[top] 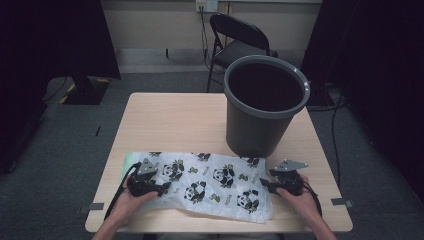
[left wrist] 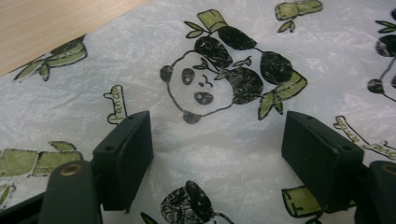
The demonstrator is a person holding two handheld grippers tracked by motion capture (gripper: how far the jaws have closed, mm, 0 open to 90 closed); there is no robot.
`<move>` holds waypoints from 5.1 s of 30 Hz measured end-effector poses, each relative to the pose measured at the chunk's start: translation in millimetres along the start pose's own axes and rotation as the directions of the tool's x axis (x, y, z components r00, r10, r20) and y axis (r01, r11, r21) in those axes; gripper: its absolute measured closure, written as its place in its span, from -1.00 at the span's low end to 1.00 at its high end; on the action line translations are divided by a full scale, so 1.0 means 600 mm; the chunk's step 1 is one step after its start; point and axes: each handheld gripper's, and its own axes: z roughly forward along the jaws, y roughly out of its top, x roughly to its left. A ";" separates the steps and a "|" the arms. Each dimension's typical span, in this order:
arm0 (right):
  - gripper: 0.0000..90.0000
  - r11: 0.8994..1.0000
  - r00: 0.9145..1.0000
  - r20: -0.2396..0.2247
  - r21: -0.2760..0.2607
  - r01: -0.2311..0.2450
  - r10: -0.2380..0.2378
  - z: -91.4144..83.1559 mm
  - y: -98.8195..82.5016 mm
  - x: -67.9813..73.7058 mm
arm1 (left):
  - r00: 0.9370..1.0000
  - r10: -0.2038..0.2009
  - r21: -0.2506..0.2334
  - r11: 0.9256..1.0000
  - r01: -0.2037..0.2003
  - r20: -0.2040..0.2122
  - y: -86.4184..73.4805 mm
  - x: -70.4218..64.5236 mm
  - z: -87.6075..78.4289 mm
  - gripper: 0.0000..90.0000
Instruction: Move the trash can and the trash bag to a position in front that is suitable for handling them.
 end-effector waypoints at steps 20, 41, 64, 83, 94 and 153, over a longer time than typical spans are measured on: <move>-0.16 0.995 0.997 -0.036 -0.074 0.072 -0.075 0.017 0.053 0.007 | 0.986 -0.064 -0.067 0.995 0.075 0.152 0.011 -0.075 -0.067 -0.32; -0.07 0.986 0.969 -0.188 0.013 0.166 -0.161 0.031 0.035 0.058 | 1.000 0.002 0.037 0.999 -0.003 0.031 0.002 -0.039 -0.011 -0.30; -0.01 0.993 0.995 -0.085 -0.108 0.047 -0.057 0.002 0.065 0.010 | 0.986 0.066 -0.043 0.997 -0.060 0.153 0.043 -0.111 -0.004 0.15; 0.18 0.987 0.950 -0.271 0.006 0.163 -0.155 0.053 0.058 0.080 | 0.996 -0.084 -0.013 0.996 0.085 0.033 0.037 -0.029 0.030 -0.02; 0.05 0.975 0.924 -0.313 -0.047 0.216 -0.220 0.057 0.093 0.128 | 0.994 -0.092 0.008 0.996 0.092 0.057 0.053 -0.030 0.019 -0.09; -0.19 0.981 0.941 -0.277 -0.079 0.179 -0.194 0.045 0.093 0.140 | 0.967 0.075 -0.024 0.997 -0.072 0.243 0.040 -0.138 0.013 -0.12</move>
